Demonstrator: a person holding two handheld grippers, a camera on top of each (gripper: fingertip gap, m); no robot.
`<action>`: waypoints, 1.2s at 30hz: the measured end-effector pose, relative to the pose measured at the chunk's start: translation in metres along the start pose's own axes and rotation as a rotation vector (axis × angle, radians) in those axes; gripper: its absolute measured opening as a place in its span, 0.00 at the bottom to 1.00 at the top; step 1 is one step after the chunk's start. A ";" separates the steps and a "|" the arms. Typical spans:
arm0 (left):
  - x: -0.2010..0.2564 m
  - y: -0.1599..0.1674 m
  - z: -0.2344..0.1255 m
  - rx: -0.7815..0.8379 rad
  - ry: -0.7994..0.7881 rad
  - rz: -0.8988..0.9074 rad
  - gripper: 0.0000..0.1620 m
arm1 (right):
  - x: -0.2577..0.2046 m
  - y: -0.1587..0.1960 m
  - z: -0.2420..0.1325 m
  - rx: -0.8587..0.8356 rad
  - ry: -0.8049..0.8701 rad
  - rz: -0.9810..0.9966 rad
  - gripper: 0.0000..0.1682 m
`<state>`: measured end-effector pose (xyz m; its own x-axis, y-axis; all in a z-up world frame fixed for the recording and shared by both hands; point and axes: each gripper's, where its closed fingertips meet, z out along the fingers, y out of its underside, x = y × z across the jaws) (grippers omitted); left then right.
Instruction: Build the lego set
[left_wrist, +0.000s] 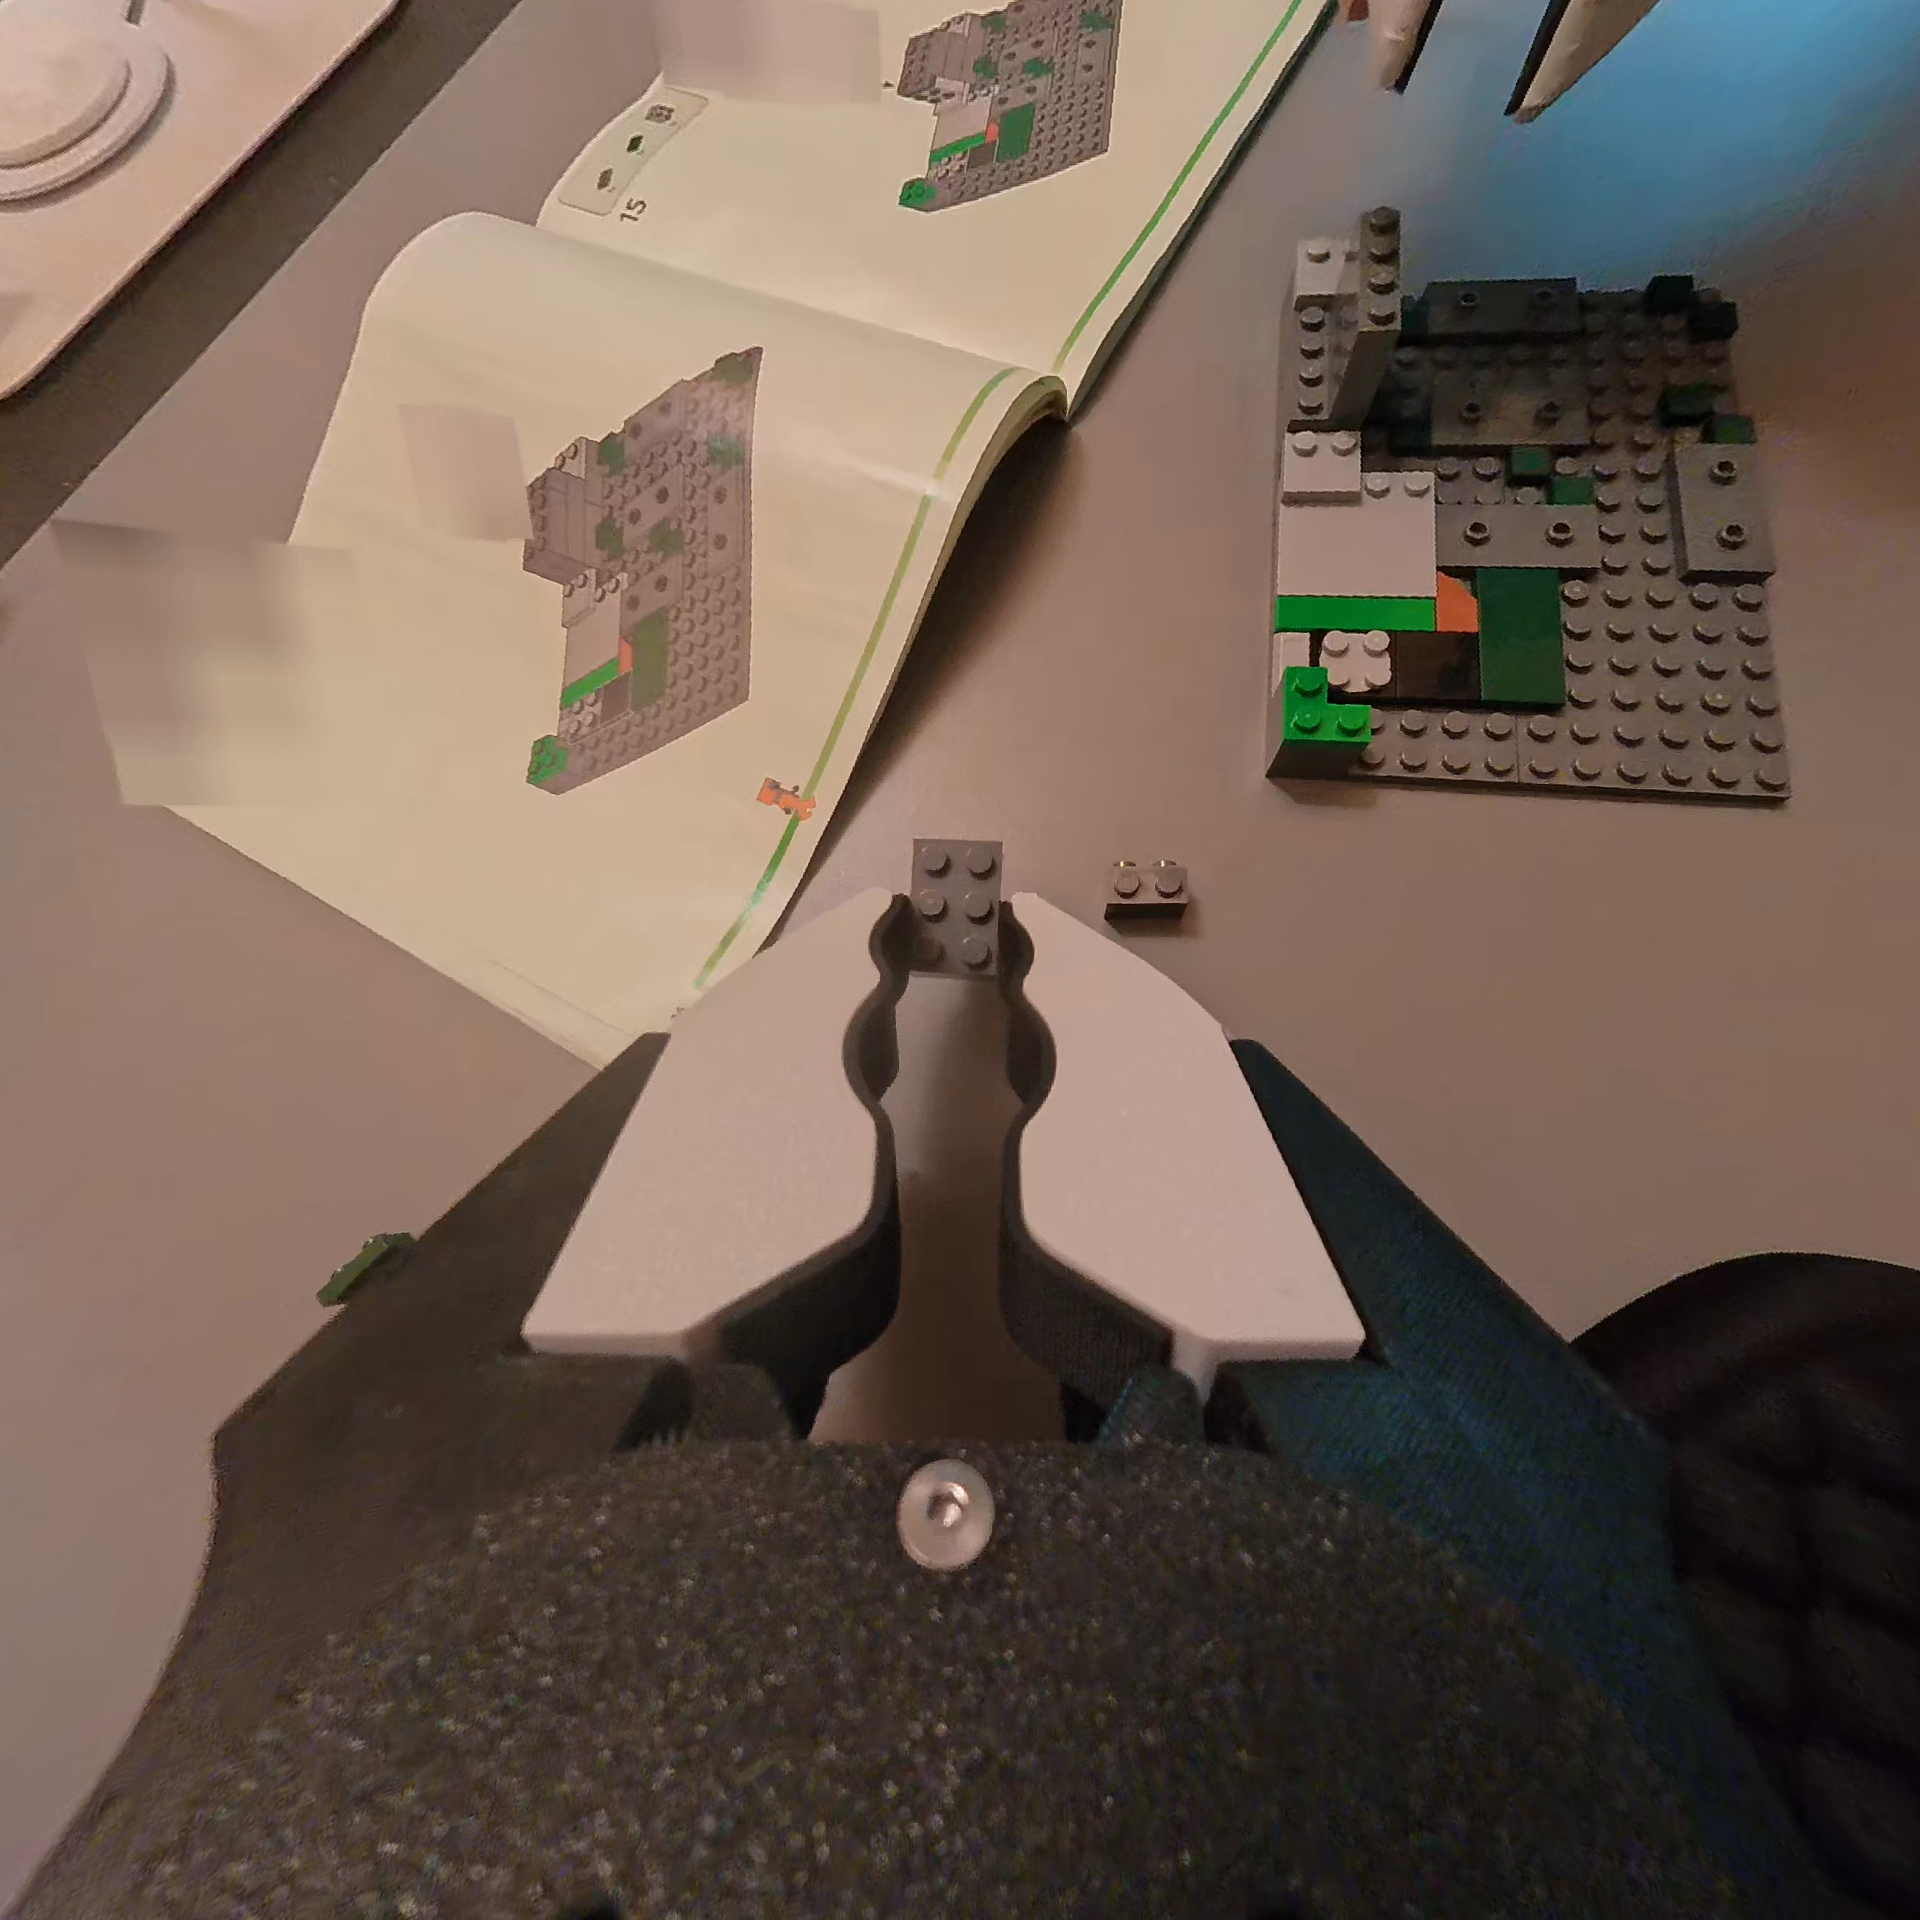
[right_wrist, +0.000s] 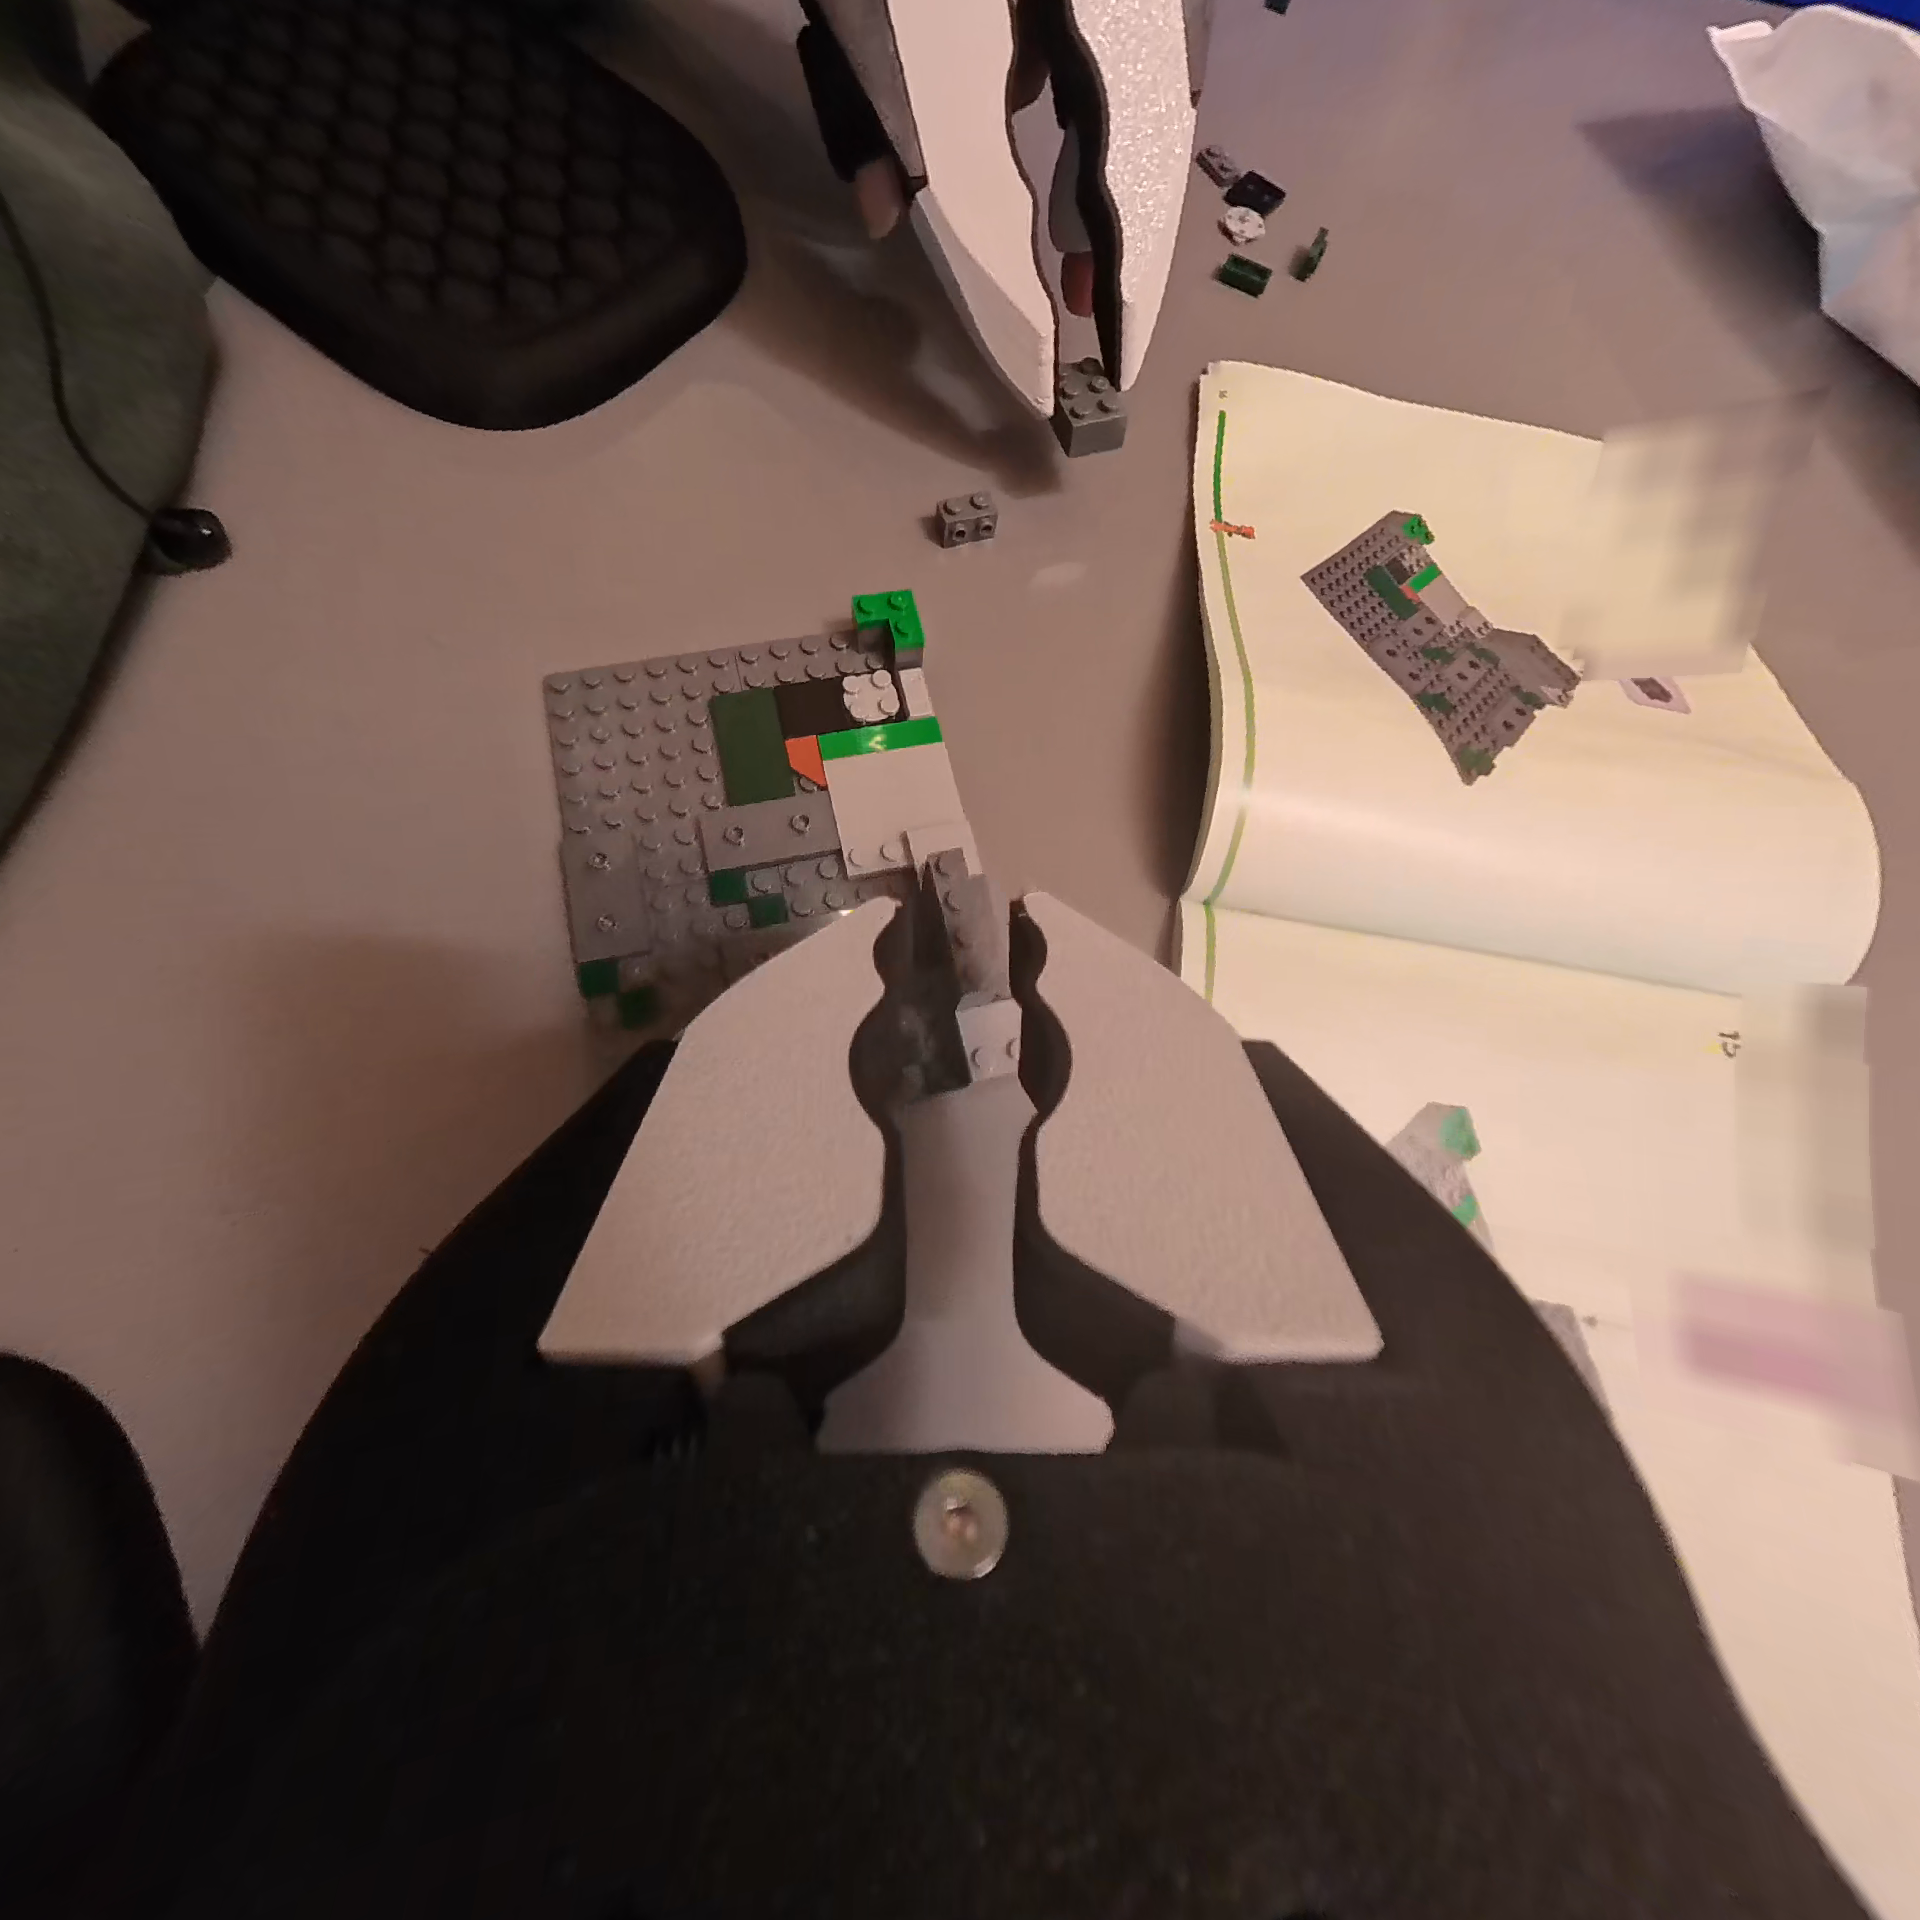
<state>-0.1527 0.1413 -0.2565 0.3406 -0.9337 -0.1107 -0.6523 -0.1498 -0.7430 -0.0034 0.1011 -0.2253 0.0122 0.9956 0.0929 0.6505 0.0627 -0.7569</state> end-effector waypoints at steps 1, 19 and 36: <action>0.000 0.000 0.001 -0.001 0.001 -0.001 0.10 | 0.000 0.001 -0.001 0.000 0.006 0.008 0.10; 0.004 0.004 0.011 -0.032 0.018 0.002 0.10 | -0.018 0.021 -0.008 0.047 0.082 0.135 0.10; 0.004 0.003 0.019 -0.047 0.037 0.001 0.10 | -0.023 0.022 -0.011 0.125 0.128 0.198 0.10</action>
<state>-0.1409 0.1436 -0.2721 0.3157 -0.9449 -0.0864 -0.6837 -0.1634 -0.7113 0.0185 0.0787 -0.2369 0.2310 0.9729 0.0102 0.5270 -0.1163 -0.8419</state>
